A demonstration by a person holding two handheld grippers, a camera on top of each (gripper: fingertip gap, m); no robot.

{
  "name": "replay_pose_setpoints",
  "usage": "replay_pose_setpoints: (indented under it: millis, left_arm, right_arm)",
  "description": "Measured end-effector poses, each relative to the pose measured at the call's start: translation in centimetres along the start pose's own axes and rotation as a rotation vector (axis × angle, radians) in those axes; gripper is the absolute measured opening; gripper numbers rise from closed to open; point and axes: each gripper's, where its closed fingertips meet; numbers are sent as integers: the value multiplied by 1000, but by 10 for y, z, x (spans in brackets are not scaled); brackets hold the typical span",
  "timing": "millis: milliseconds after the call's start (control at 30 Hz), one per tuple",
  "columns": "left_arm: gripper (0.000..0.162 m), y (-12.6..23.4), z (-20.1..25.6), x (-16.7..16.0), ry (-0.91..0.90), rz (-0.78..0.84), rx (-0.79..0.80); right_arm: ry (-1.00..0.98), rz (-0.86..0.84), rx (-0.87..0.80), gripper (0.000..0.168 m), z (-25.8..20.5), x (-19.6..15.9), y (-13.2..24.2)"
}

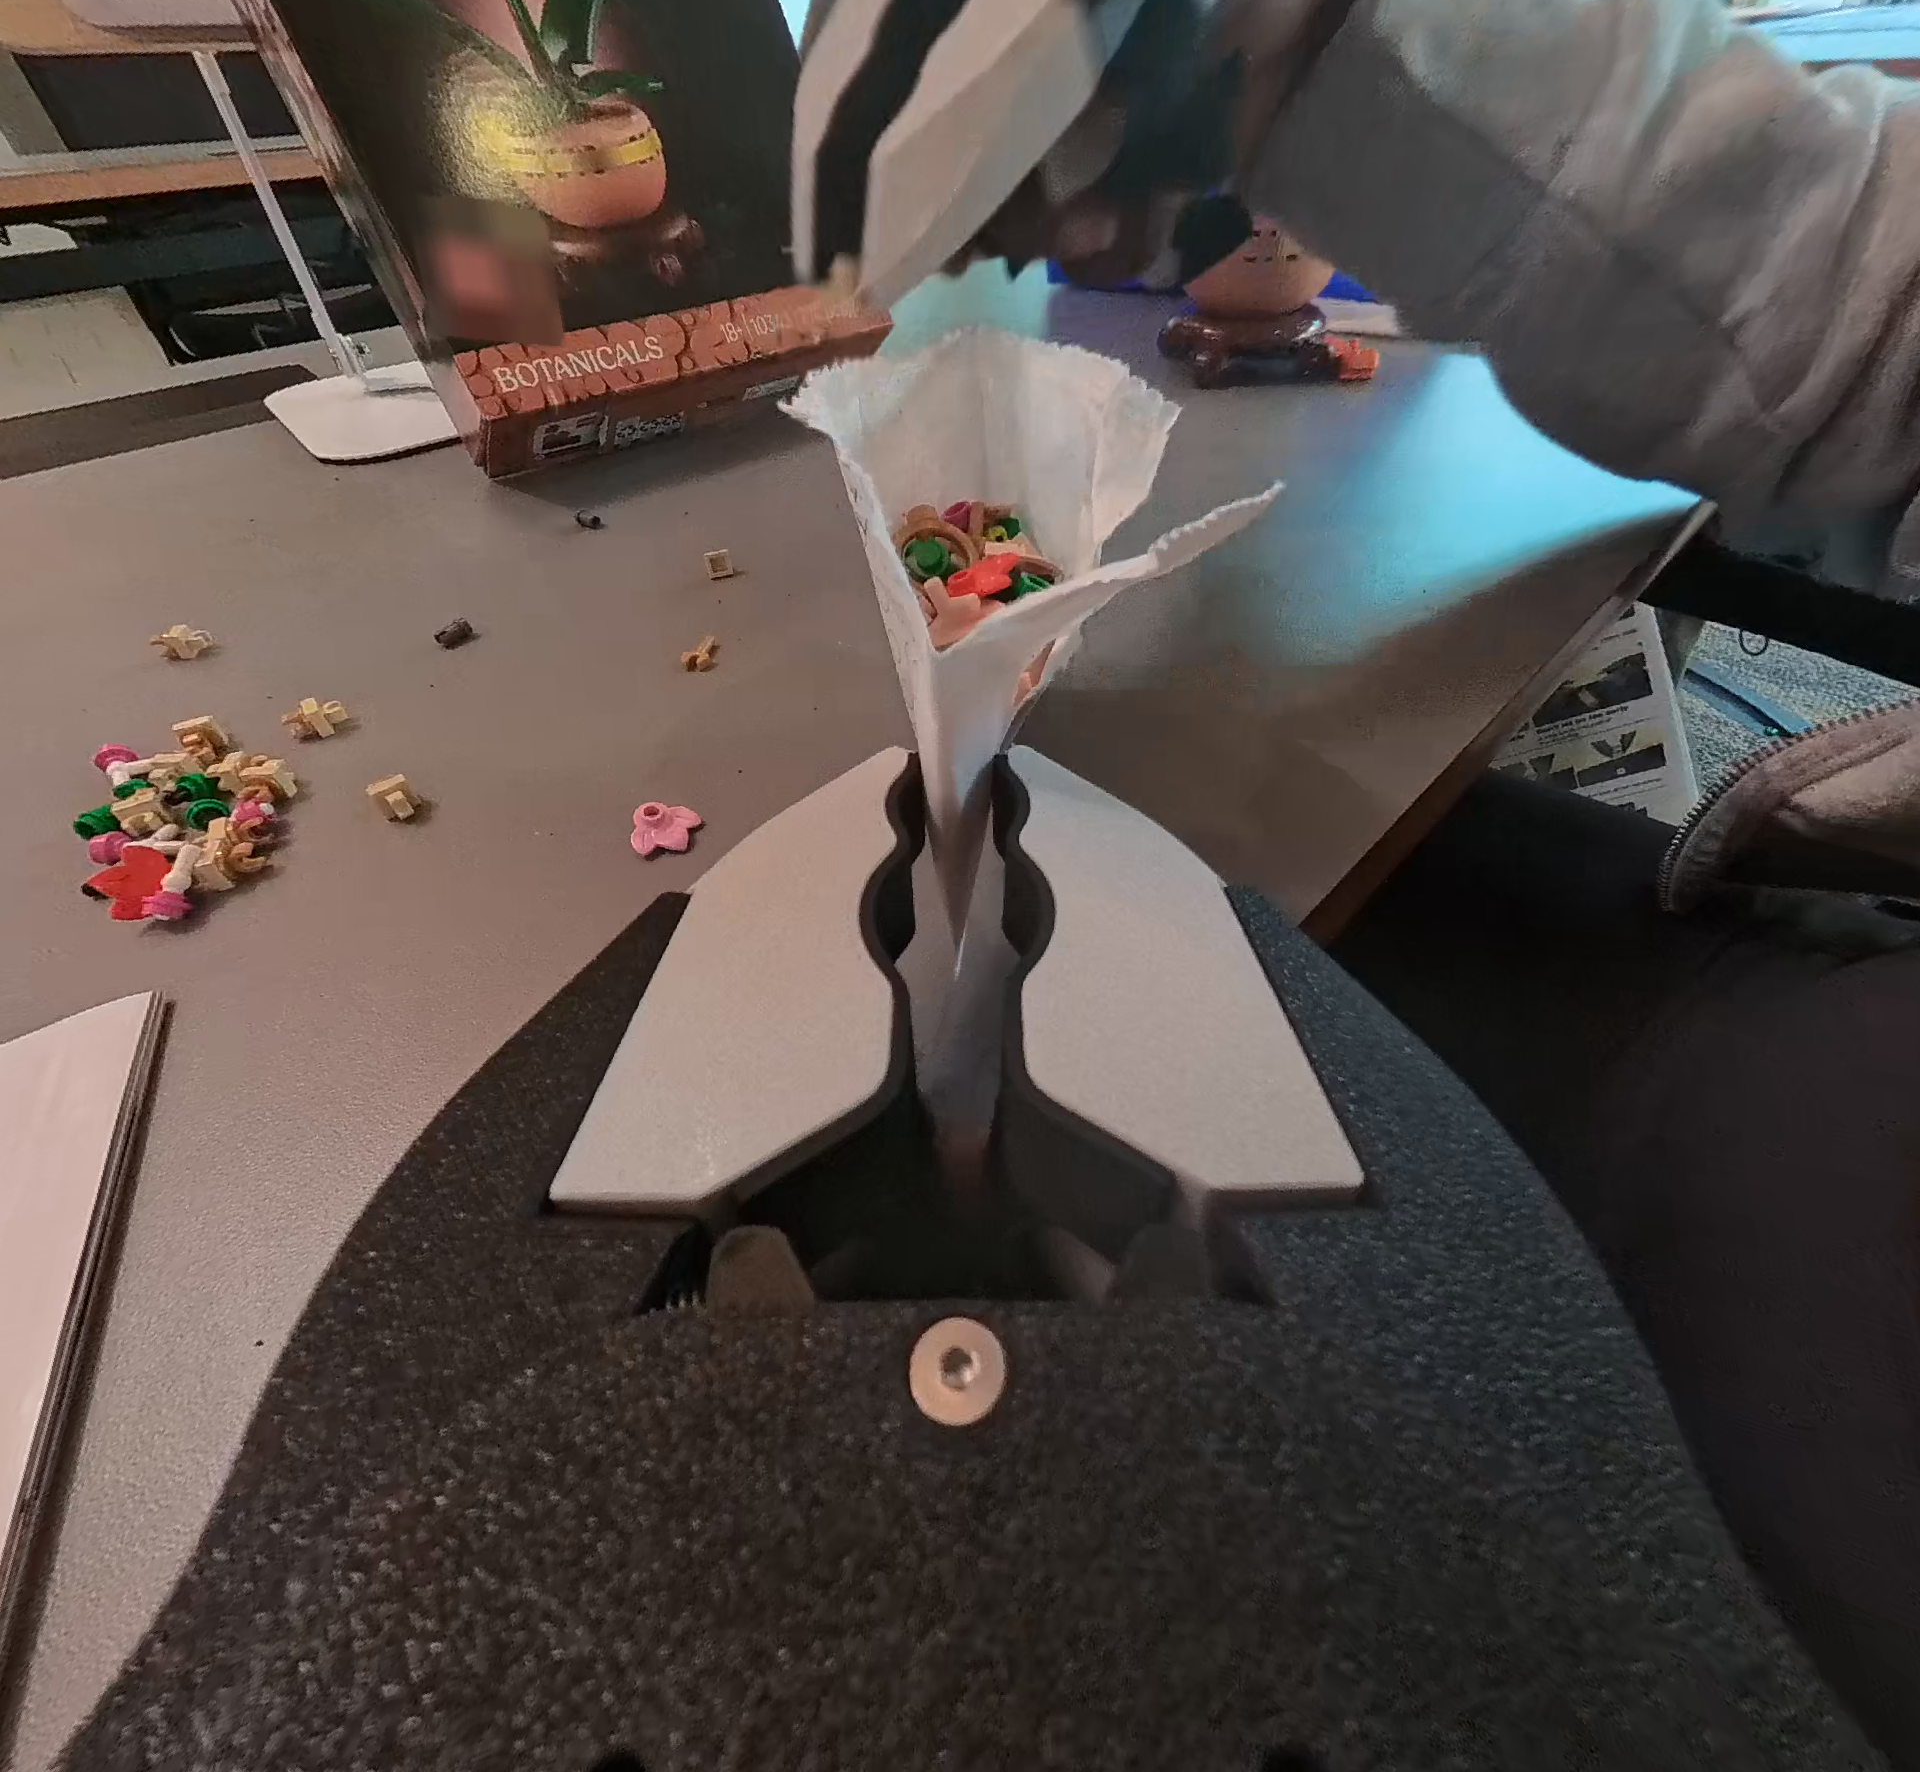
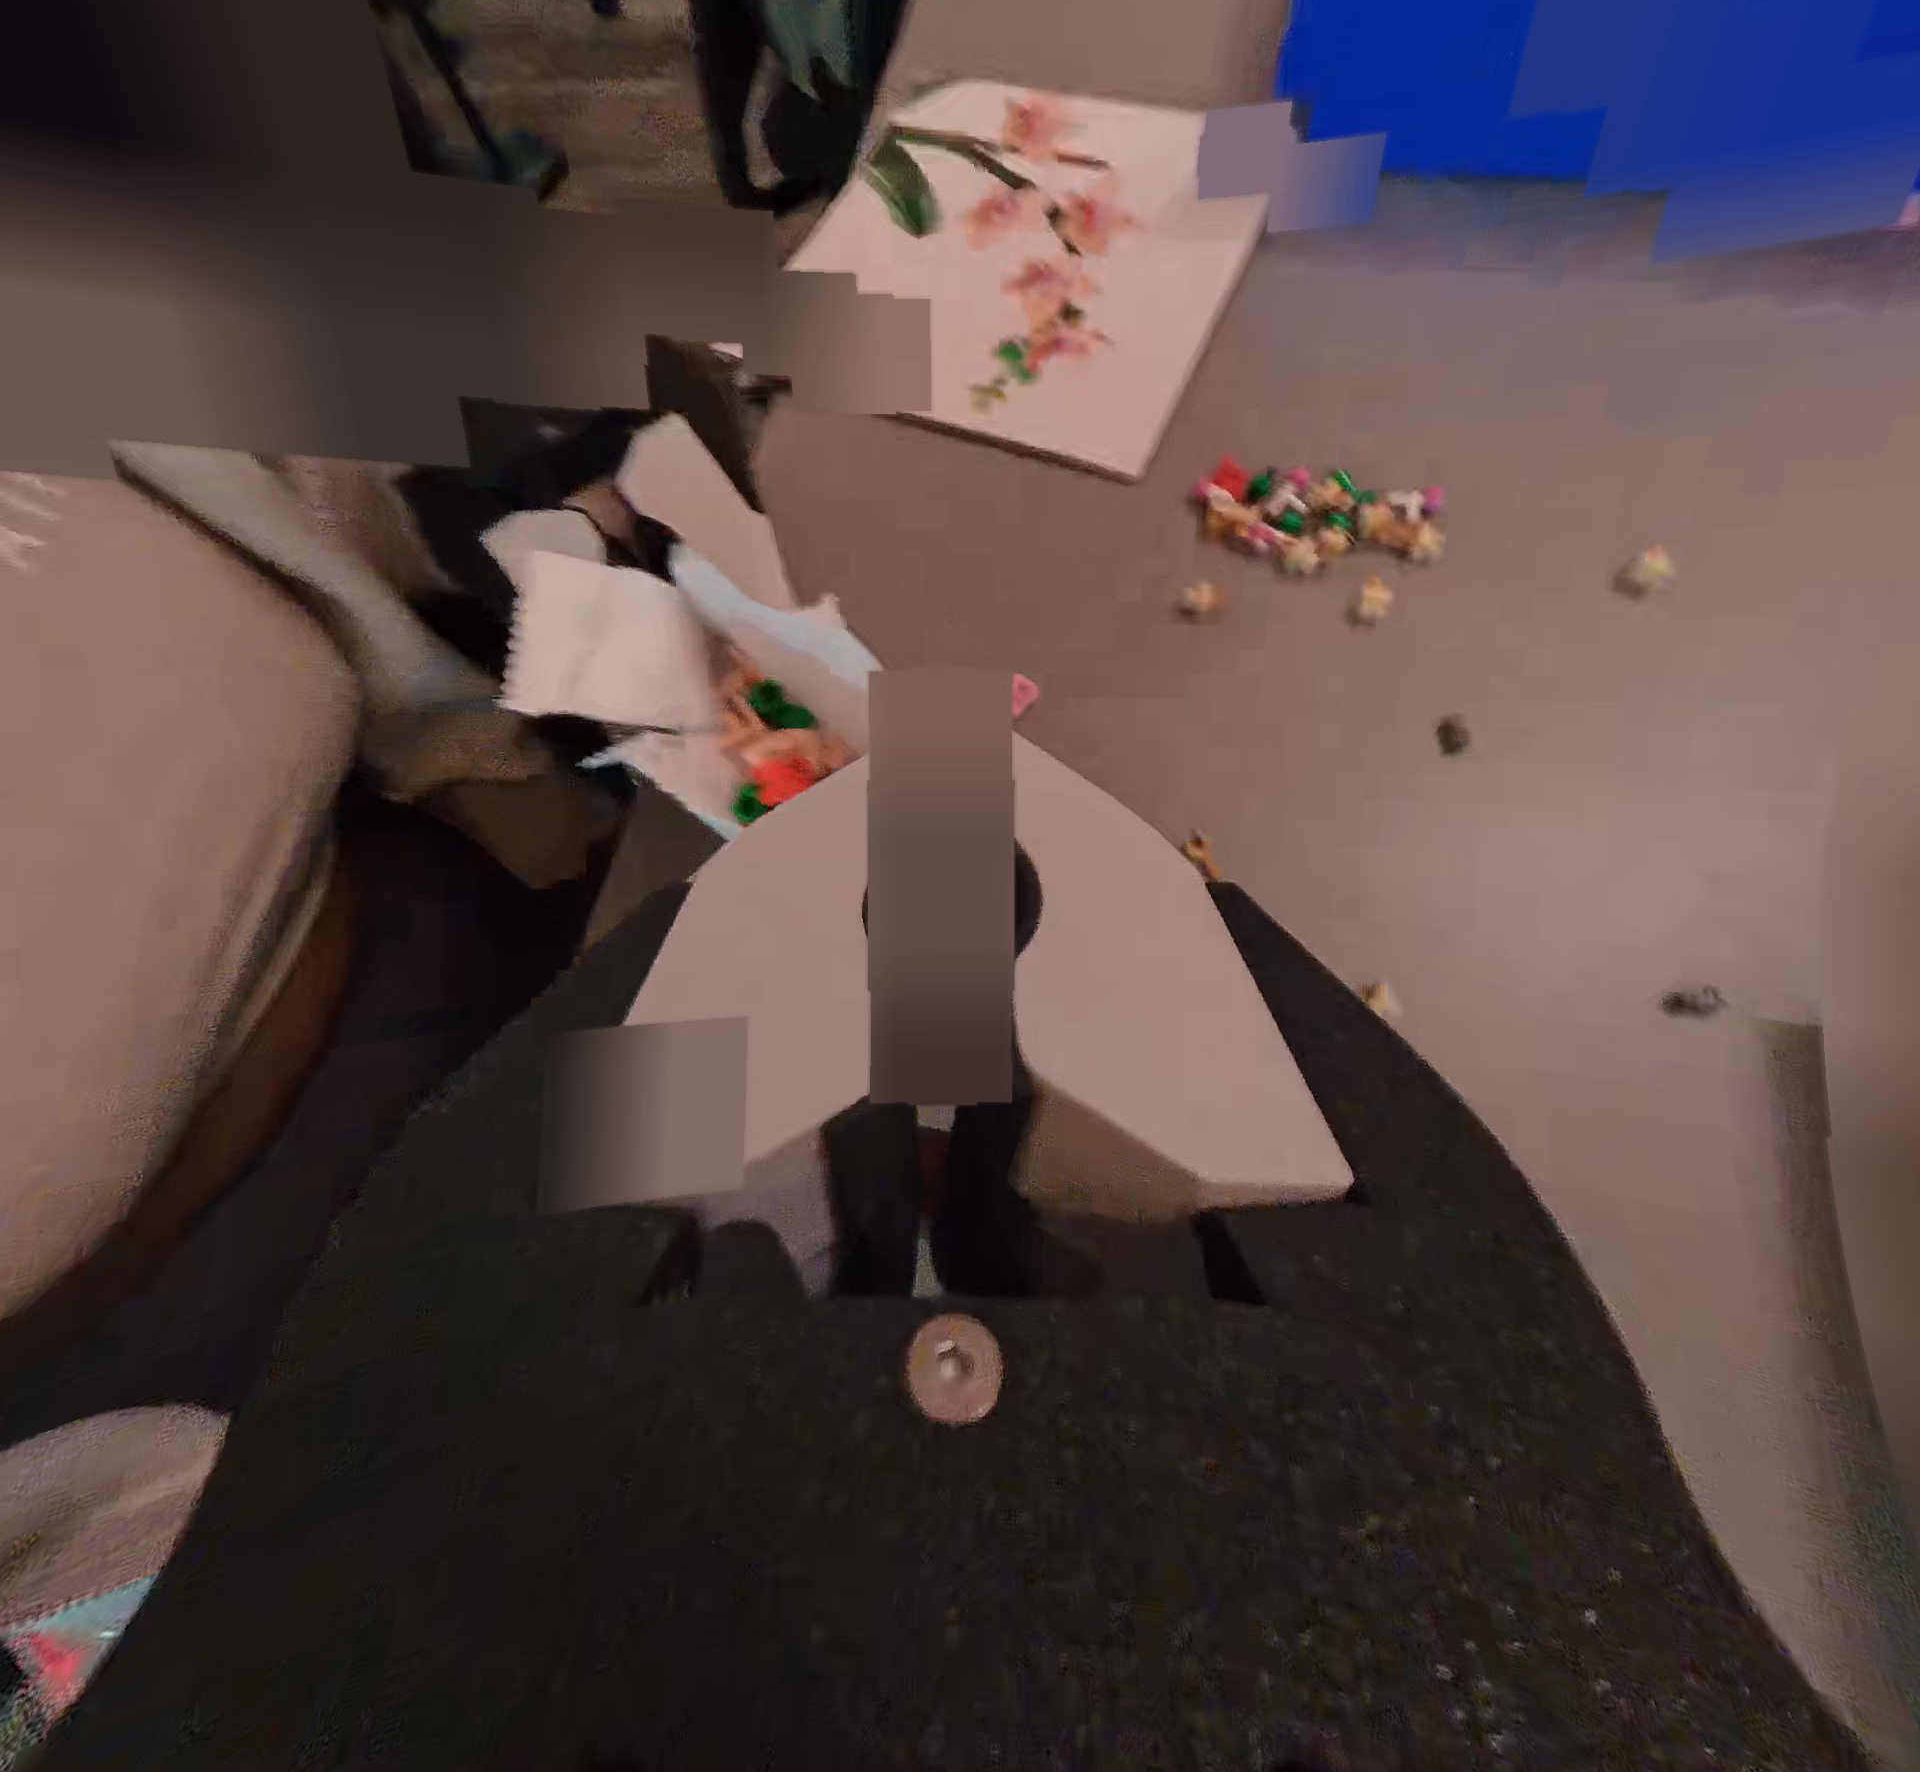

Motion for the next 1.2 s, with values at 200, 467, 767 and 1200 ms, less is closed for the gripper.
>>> replay_pose_setpoints:
  millis: [200, 467, 767, 1200]
  left_arm:
    - [12, 0, 0, 0, -5, -2, 2]
    - [11, 1, 1, 1, -6, -3, 1]
    - [11, 1, 0, 1, -1, 1, 0]
    - [11, 1, 0, 0, 4, 5, -2]
  right_arm:
    - [107, -105, 37, 19, -31, -4, -3]
    - [73, -44, -46, 25, -5, 1, 3]
    - [-152, -273, -346, 22, 100, -85, -29]
    - [-200, -115, -256, 7, 83, -51, -24]
Point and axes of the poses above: each gripper's, where its closed fingertips meet, y back along the fingers, x out of its top, z = x × y across the jaws, and after that the axes turned 11 degrees about -x, right-handed
